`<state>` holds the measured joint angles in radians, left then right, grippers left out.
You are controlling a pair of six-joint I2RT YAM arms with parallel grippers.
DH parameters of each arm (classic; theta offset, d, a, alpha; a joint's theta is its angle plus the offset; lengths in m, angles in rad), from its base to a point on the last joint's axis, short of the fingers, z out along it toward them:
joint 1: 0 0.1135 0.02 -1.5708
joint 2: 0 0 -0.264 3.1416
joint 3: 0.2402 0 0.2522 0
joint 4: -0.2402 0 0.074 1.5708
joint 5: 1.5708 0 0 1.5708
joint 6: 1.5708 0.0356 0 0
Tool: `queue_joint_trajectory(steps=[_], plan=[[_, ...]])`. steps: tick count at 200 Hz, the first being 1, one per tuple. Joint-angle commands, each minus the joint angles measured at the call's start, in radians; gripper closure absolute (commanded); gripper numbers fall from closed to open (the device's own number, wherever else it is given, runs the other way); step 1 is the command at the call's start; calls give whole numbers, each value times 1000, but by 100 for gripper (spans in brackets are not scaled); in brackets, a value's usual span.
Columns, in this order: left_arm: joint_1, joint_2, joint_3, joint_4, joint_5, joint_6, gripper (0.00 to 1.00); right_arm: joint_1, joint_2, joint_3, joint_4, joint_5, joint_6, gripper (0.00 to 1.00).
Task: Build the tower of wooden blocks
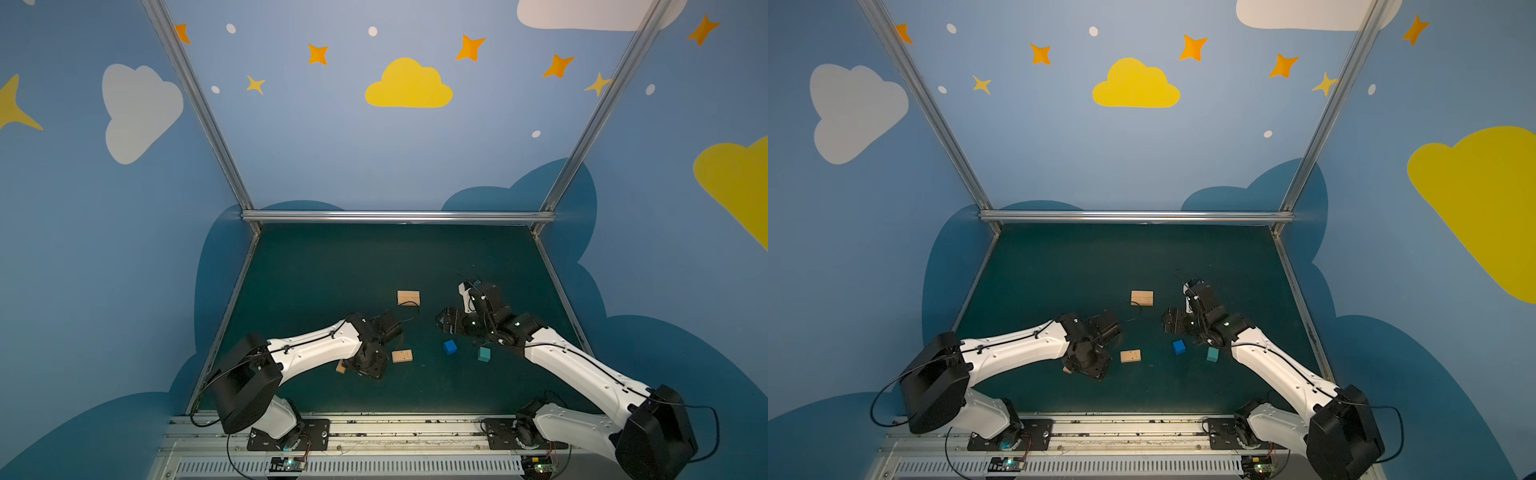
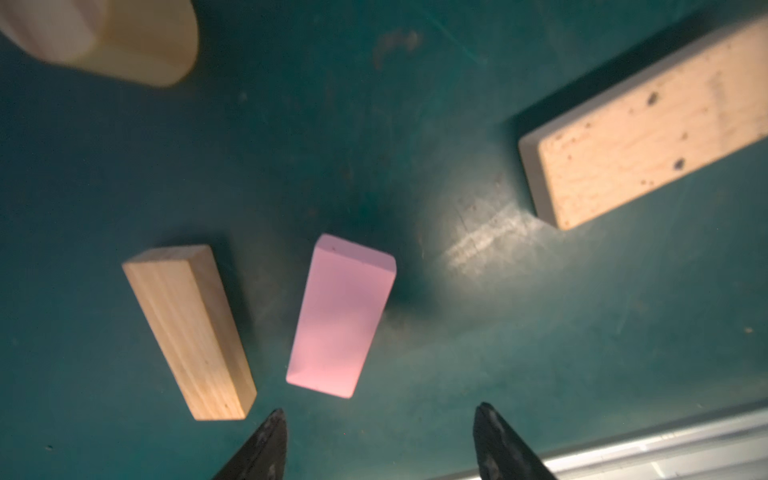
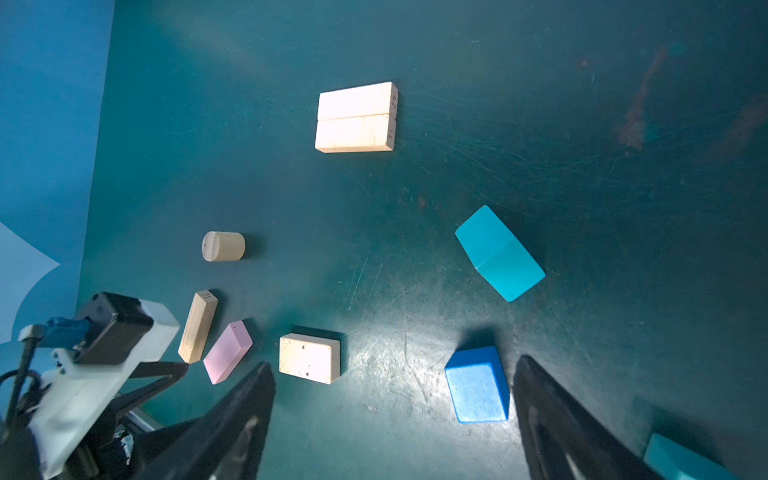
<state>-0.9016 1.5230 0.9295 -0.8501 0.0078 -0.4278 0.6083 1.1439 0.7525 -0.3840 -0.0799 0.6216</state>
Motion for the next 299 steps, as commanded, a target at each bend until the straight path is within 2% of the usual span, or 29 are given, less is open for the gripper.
queue_joint_trajectory(steps=[1,82,105,135,171,213,240,274,299], plan=[[18,20,3,41,-28,25,29,-9,-24,-10,15,-5,17,12],[98,35,-47,134,8,58,31,-31,-59,-32,16,0,30,12],[100,55,-41,144,33,58,38,-33,-56,-36,17,0,33,12],[98,60,-53,152,66,49,40,-34,-58,-44,22,-3,38,12],[98,51,-56,149,72,37,53,-33,-58,-47,24,-4,39,12],[97,46,-64,151,86,29,55,-34,-59,-51,27,-9,42,12],[98,52,-68,150,86,13,65,-35,-65,-59,25,-8,44,12],[96,62,-72,154,90,3,65,-35,-76,-67,22,-4,48,12],[94,66,-67,154,93,-6,58,-36,-81,-69,19,0,48,12]])
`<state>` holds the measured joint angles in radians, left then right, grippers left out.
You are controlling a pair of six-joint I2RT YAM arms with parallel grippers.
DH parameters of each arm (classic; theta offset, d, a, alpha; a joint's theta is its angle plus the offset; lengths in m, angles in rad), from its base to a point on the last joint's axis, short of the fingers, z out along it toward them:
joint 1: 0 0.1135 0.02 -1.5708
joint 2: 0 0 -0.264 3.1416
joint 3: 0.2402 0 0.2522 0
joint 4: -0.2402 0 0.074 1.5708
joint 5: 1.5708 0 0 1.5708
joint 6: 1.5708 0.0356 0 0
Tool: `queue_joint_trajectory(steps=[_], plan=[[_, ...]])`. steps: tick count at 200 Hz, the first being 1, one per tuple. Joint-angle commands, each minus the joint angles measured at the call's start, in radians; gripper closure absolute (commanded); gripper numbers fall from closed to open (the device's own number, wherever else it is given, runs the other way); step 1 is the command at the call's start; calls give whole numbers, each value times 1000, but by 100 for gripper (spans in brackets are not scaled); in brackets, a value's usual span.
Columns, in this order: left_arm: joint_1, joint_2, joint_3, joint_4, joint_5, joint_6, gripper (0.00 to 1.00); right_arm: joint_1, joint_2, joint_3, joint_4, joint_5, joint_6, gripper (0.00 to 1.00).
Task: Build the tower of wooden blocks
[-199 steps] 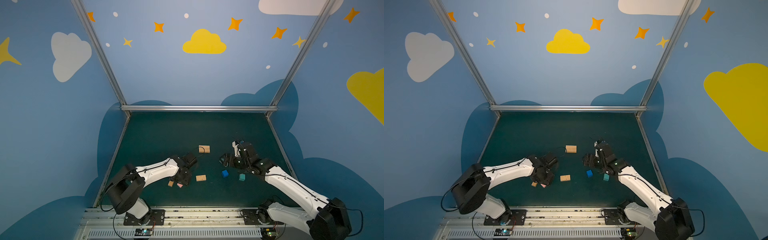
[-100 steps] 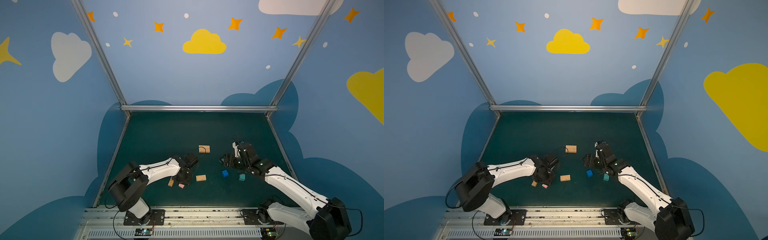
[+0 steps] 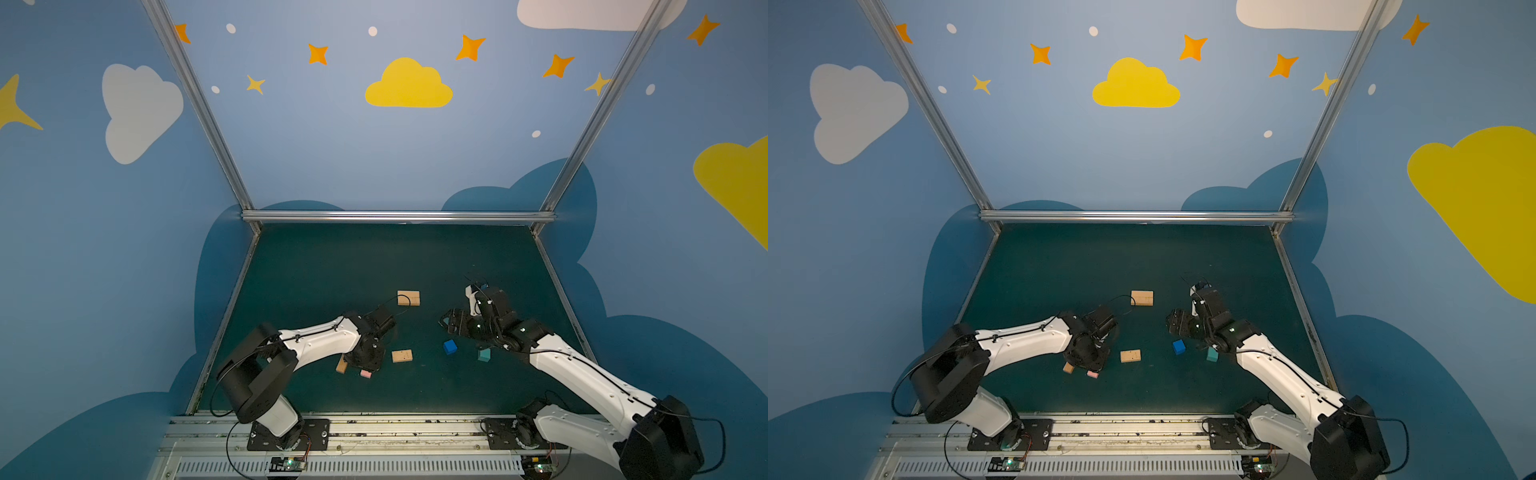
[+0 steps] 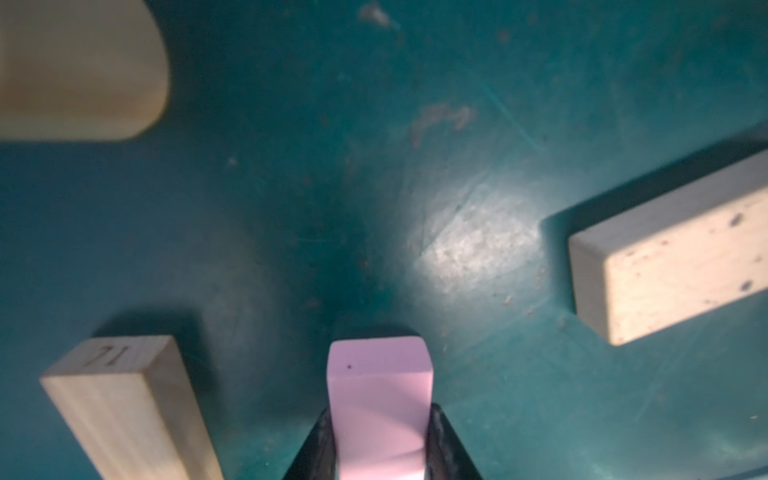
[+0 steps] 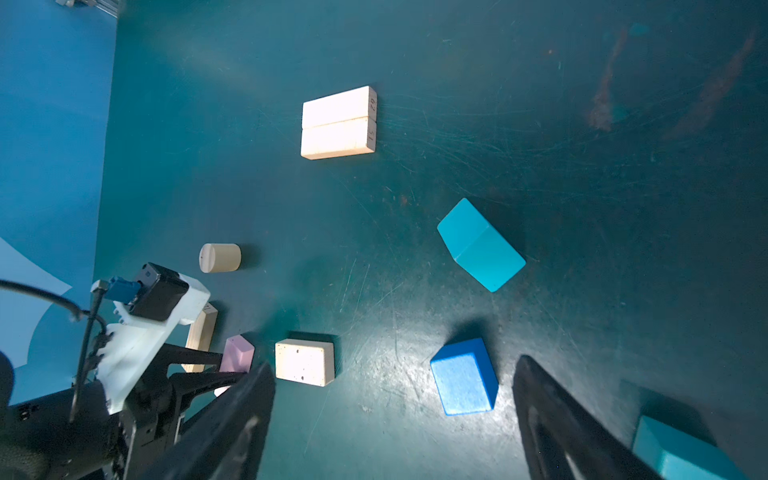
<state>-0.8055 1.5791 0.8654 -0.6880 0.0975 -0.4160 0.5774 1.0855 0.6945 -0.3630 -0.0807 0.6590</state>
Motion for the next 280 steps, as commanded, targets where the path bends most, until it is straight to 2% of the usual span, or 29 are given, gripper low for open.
queue_joint_trajectory(steps=[1,21,72,99,135,178,242,280], plan=[[-2,10,-3,-8,3,-18,58,-5,-22,-11,-2,1,11,12],[-1,10,-3,-12,-13,-25,58,-5,-28,-15,-4,5,13,12],[1,15,16,-31,-19,-32,83,-7,-47,-18,-9,14,16,12],[1,9,73,-69,-19,-49,94,-10,-56,-18,-15,14,10,12],[11,7,247,-207,-68,-29,95,-17,-80,-18,-32,19,1,12],[85,85,534,-344,-63,34,95,-33,-111,-44,-43,27,-5,12],[125,435,1009,-433,-61,38,95,-63,-127,-52,-48,20,-13,12],[162,564,1124,-438,-54,-20,95,-89,-122,-55,-52,13,-19,12]])
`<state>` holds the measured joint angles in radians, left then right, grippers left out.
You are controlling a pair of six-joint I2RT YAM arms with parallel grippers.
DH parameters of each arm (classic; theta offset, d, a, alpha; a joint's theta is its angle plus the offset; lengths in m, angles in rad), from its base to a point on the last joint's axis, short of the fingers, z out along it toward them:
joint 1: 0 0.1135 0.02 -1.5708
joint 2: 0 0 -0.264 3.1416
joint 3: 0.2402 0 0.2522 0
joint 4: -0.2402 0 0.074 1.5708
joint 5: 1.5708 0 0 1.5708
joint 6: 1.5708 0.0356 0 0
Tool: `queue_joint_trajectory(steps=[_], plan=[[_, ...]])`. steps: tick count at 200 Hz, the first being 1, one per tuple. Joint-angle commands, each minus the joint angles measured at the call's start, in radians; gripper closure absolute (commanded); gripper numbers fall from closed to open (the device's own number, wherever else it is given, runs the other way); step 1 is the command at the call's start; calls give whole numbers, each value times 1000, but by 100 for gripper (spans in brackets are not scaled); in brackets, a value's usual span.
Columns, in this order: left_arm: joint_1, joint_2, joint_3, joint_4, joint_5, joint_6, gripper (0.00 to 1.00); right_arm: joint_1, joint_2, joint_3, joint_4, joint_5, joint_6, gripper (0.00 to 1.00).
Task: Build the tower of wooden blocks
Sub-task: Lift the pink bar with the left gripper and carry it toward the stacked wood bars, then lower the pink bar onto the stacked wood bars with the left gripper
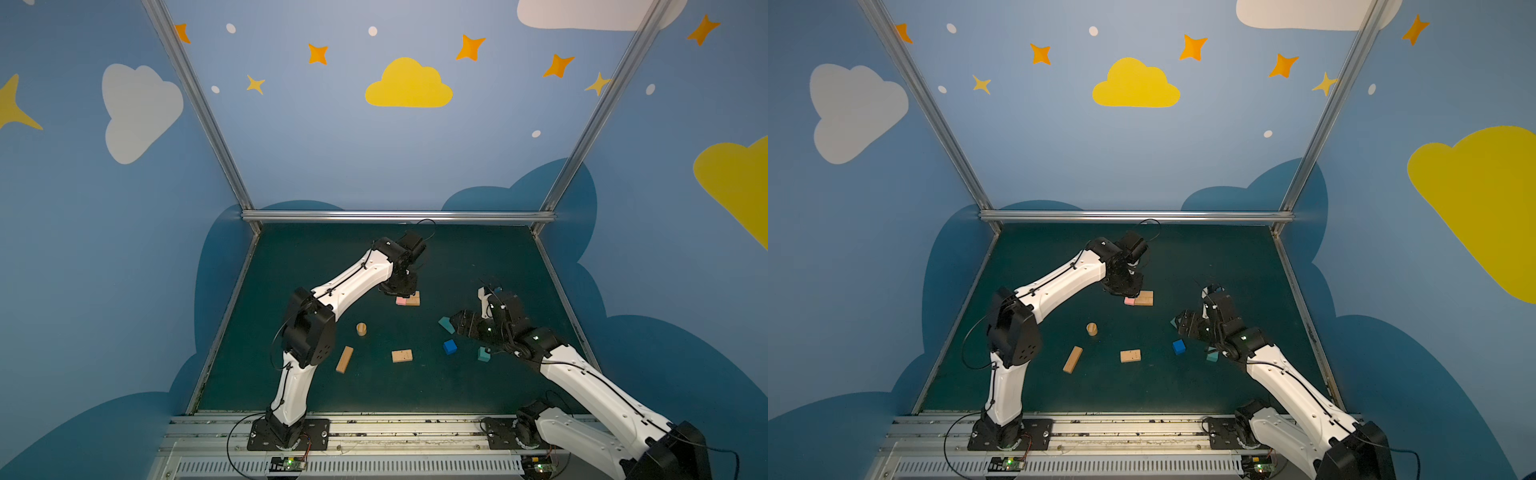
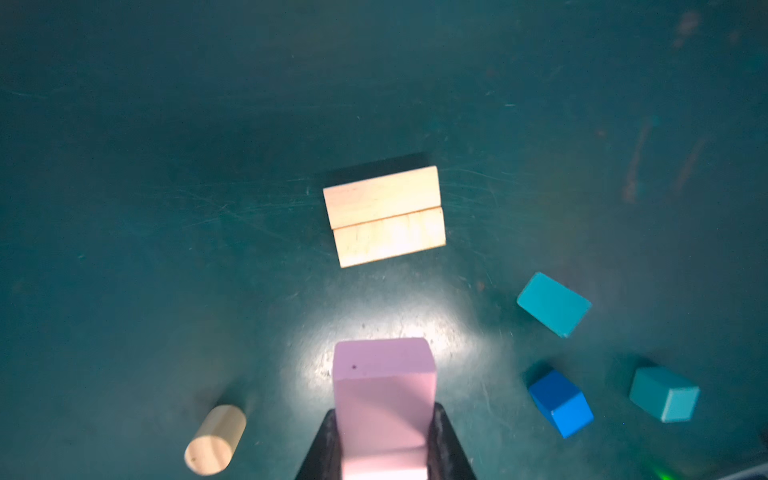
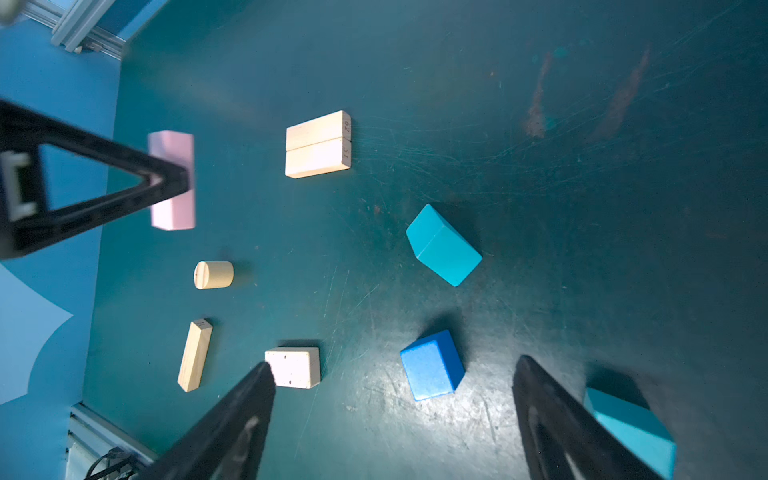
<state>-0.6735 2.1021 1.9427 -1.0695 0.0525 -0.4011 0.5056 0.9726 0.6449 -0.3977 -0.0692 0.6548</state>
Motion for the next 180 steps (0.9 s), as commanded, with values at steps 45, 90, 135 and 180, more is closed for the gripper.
queue_joint_trajectory(steps=[45,90,135,180], plan=[[45,113,98,-14,0,-66,95,-45,43,-2,9,-37,-25,12],[44,221,234,-66,-4,-65,95,-65,97,9,20,-58,-29,12],[42,276,283,-89,-17,-88,95,-80,126,3,40,-73,-26,12],[37,317,312,-96,-20,-110,95,-87,159,0,62,-93,-24,12]])
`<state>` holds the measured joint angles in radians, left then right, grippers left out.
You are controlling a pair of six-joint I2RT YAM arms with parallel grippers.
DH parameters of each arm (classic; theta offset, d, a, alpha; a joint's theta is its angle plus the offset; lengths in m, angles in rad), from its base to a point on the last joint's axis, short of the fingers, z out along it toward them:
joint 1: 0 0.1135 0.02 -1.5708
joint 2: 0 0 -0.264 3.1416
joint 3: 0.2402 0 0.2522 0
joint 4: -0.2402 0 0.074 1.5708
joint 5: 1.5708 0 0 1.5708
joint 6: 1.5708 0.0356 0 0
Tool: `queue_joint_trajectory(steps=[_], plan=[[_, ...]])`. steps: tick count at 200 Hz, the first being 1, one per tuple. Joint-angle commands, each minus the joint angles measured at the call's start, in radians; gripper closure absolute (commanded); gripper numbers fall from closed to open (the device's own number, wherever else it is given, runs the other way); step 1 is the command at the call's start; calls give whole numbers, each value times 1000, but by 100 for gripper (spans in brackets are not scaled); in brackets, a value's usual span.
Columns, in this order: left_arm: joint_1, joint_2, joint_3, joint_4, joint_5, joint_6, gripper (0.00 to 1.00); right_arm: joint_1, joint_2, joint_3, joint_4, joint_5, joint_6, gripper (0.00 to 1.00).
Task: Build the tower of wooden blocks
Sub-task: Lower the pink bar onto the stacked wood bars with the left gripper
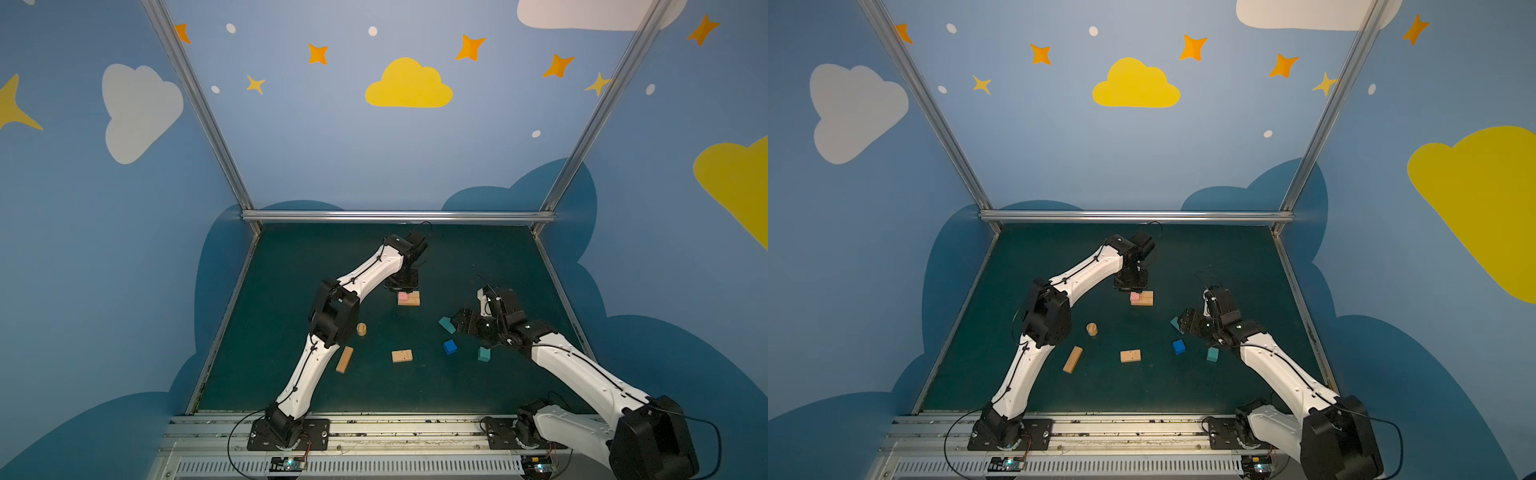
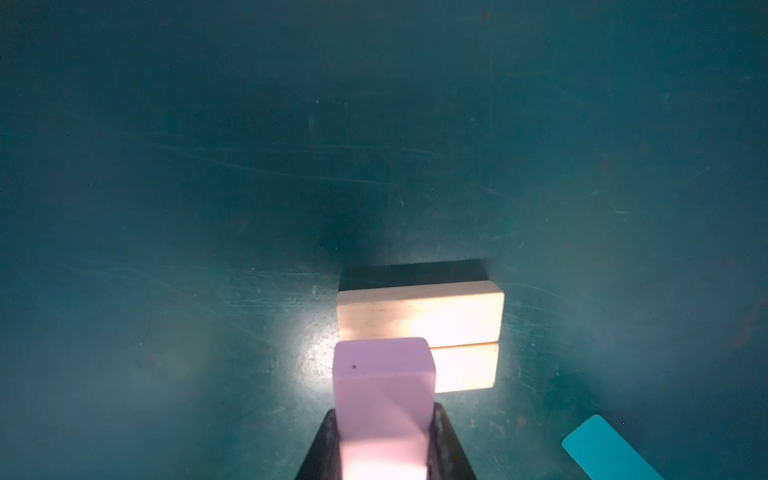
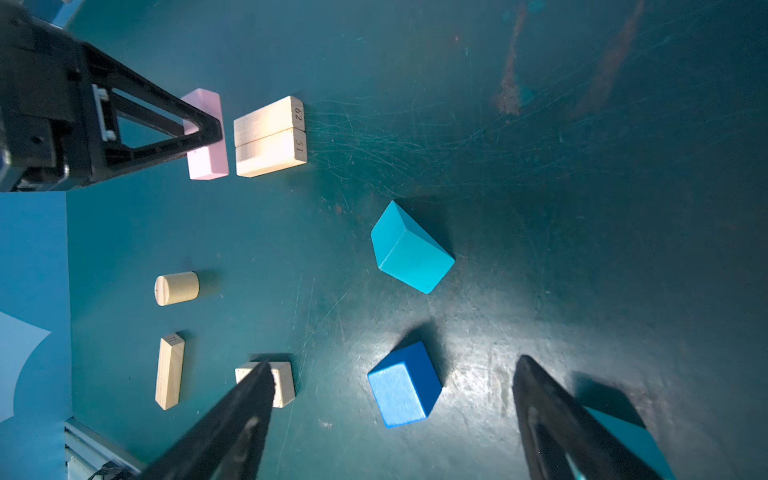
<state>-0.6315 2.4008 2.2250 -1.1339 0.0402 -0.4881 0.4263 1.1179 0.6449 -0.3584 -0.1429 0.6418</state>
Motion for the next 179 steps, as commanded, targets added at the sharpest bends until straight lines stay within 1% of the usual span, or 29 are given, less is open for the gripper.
queue_joint_trajectory(steps=[1,43,95,179], plan=[[-5,19,31,-32,-8,-24,95,-8,14,1,24,-19,-11,12],[-13,41,48,-33,-17,-22,95,-11,16,-8,29,-23,-12,12],[-23,94,116,-76,-39,-11,95,-16,14,-18,32,-29,-8,12],[-23,110,132,-76,-51,-19,95,-18,23,-21,39,-35,-3,12]])
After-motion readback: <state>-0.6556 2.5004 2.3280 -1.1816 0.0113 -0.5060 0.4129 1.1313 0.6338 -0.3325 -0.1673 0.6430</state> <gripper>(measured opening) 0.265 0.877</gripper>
